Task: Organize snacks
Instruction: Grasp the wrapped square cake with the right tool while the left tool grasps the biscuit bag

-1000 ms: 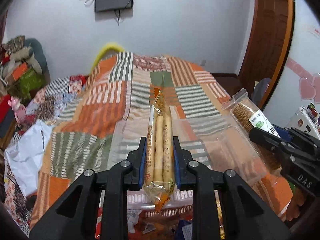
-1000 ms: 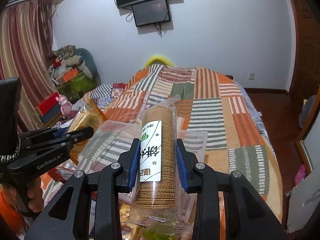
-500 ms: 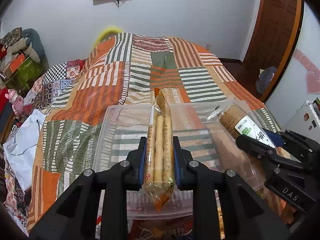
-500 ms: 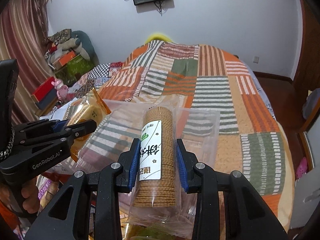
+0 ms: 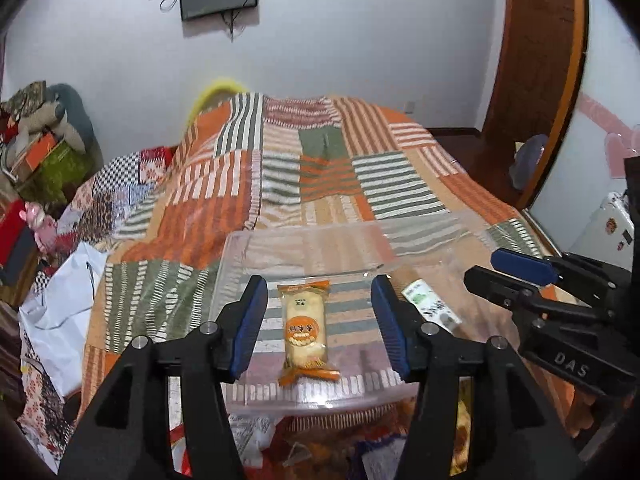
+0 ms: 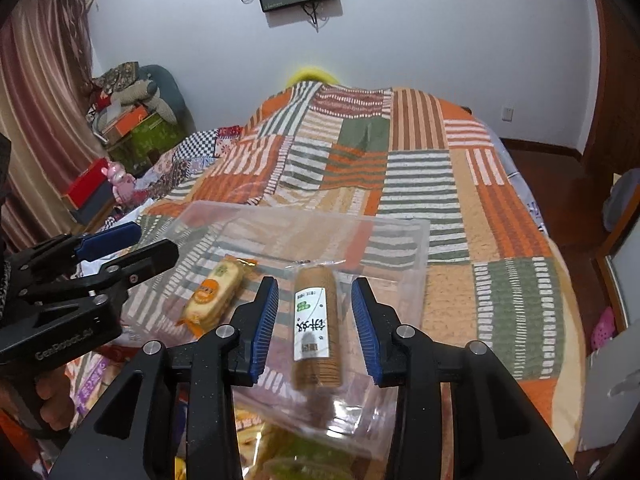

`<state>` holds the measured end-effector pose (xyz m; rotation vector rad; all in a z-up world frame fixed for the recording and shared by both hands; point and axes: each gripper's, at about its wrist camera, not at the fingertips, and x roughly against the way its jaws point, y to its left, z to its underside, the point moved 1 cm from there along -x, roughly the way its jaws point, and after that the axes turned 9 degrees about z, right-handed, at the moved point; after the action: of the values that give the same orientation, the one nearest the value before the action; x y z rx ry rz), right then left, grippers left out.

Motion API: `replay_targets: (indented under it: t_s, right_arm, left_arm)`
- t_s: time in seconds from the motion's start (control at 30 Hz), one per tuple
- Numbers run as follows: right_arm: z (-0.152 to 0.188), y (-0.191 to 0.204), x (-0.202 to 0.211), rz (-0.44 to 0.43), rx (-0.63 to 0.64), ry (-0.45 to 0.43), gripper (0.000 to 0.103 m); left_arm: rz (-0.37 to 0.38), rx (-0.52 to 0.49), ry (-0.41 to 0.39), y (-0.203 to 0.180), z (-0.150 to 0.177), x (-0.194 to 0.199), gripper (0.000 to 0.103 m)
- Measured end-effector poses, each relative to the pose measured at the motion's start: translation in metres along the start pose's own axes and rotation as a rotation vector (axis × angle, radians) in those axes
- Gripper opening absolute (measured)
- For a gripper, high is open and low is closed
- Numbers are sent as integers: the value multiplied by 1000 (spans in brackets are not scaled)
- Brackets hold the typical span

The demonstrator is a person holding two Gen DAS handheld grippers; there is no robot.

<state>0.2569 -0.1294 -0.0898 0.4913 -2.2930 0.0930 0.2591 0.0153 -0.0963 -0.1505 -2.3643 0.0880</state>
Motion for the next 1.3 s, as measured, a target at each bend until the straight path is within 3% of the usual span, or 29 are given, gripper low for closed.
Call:
replay_targets:
  t_s: [0.2,0.37,0.47,0.7,0.83,1.2,1.3]
  right_arm:
    - [6,7,30,1,28,-47,36]
    - [16,9,60,-18,27,-88,40]
    - [23,11,73,-28,24,-103,41]
    - [44,16,97,-52,20,-116,44]
    - [58,22,106,-39,27,-126,53]
    - [107,37,111,-22,52,-96,55]
    - [112,37,111,-34,39,-82,55]
  left_arm:
    - [13,-31,-60,-5,7,43,67]
    - [13,-55,-82,-5,24,78,69]
    - [13,-51,-95,-3,38,98,80]
    - [19,-40,-84,-1,74,127,85]
    - [28,-31,-69,-3,97,136,89]
    - [81,50,1,-13,147,133,90]
    - [100,33,27,-22,159,127,91]
